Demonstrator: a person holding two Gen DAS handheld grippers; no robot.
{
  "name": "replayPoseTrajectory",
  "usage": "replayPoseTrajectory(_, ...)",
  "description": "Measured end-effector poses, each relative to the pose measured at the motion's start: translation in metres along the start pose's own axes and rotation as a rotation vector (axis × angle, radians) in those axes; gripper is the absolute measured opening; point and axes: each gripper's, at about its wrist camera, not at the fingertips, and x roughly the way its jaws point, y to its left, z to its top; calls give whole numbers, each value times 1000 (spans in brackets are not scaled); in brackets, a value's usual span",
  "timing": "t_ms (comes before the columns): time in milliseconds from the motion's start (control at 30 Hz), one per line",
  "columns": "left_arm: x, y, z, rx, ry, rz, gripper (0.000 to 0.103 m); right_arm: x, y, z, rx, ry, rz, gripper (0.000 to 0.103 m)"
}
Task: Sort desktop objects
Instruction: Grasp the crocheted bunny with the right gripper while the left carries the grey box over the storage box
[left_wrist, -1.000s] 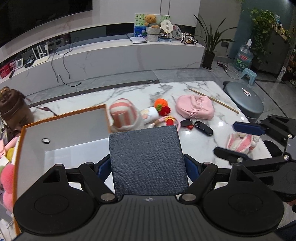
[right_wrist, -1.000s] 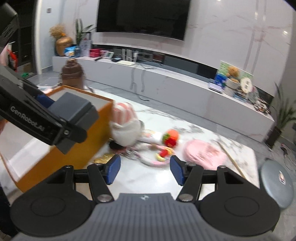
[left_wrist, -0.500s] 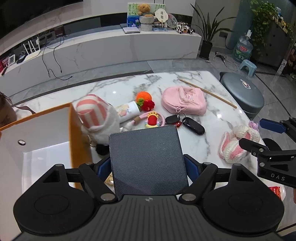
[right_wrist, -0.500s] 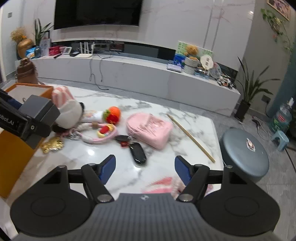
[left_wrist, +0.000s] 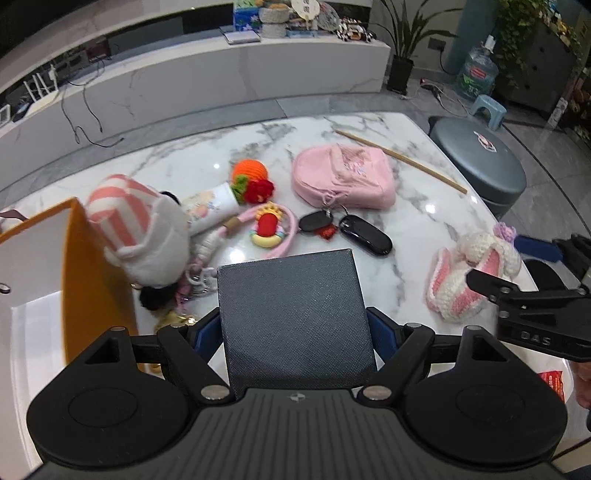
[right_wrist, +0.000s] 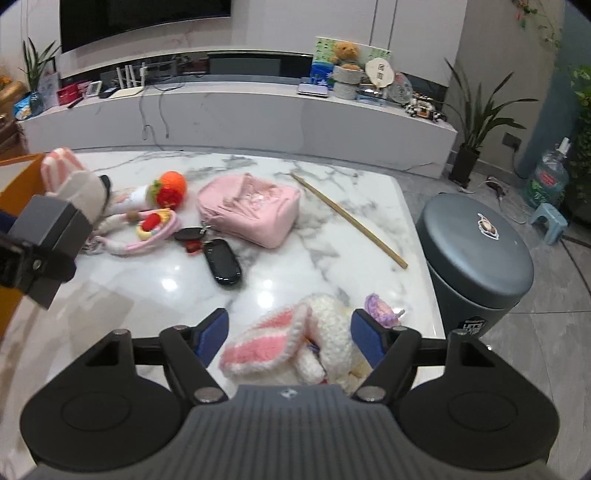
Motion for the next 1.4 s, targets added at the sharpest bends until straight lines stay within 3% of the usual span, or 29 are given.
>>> replayPoseTrajectory(267,22,5,6,-12,30,22,94,26,-4,0,15,89,-56,88)
replayPoseTrajectory(567,50,10,15,-103,61,-47,94,39,-26,-2,84,115,-92,91)
replayPoseTrajectory(800,58,1,15,-2,-17,-22,94,49,-43,-5,137,146,-68,91)
replayPoseTrajectory(1067,66,4,16,-18,3,-36,93,54,-43,-2,126,154,-50,91)
replayPoseTrajectory(1233,49,-1,15,6,18,-35,93,59,-42,-5,114,181,-45,91)
replayPoseTrajectory(1400,-58,35,1,12,-103,-50,93,56,-41,-4,101,174,-49,91)
